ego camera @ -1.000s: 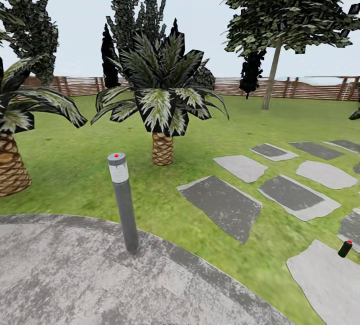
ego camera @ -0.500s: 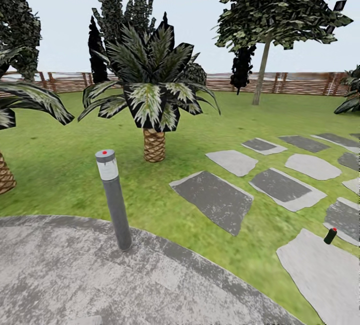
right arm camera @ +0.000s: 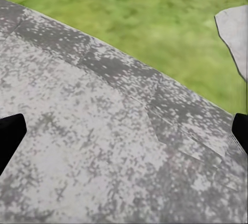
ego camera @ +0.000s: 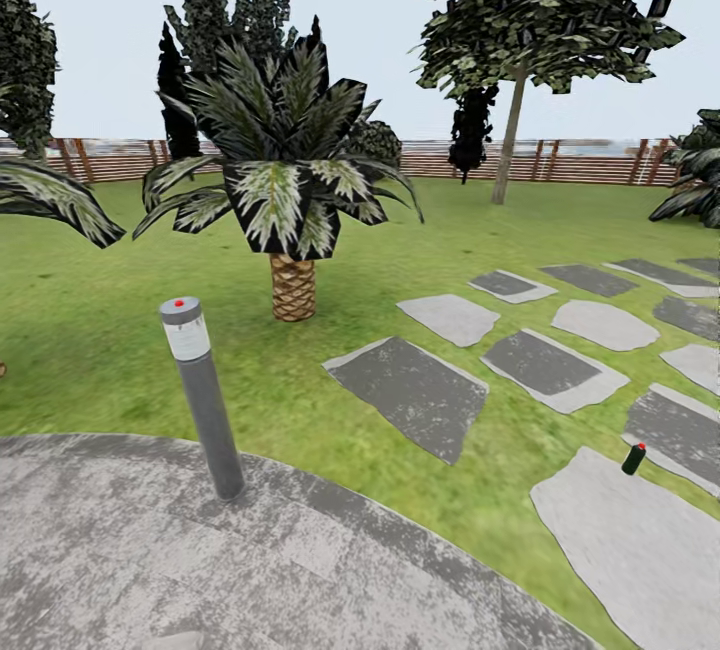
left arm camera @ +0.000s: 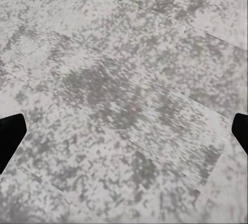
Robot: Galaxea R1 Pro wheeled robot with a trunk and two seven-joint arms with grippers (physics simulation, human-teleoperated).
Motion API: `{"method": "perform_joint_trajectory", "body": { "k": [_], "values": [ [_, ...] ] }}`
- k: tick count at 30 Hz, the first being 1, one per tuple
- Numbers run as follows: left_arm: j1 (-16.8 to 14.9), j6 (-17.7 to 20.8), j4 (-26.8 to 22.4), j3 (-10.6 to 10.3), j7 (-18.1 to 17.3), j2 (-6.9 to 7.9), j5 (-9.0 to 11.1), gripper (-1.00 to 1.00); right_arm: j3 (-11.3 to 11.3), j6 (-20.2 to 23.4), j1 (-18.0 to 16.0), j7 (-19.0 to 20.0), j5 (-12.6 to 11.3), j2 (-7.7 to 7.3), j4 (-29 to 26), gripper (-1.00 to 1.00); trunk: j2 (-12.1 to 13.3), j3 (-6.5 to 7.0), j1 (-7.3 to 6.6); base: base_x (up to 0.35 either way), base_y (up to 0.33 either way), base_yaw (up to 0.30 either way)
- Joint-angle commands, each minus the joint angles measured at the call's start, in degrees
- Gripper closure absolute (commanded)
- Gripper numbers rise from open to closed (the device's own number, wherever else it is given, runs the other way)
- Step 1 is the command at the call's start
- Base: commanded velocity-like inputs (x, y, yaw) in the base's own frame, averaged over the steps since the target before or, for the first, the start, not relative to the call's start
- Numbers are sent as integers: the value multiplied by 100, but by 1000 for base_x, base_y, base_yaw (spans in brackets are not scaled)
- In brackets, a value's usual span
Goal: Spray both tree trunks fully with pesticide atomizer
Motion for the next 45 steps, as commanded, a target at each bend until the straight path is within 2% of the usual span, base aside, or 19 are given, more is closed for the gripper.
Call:
{"method": "perform_joint_trajectory", "body": {
  "k": [1, 18, 45],
  "values": [
    [-3, -19, 3, -3, 7, 0, 16, -100, 10, -19, -4, -10, 12, -1, 8, -100, -2, -5, -1, 0, -269, -2],
    [-3, -19, 3, 3, 7, 0, 15, -100, -38, -20, -4, -34, -20, -18, -12, -100, -2, -6, -1, 0, -273, -15],
    [-3, -19, 7, 11, 15, 6, 15, -100, -39, -20, -4, -31, -20, -18, 1, -100, -2, -6, -1, 0, -273, -277]
  ]
}}
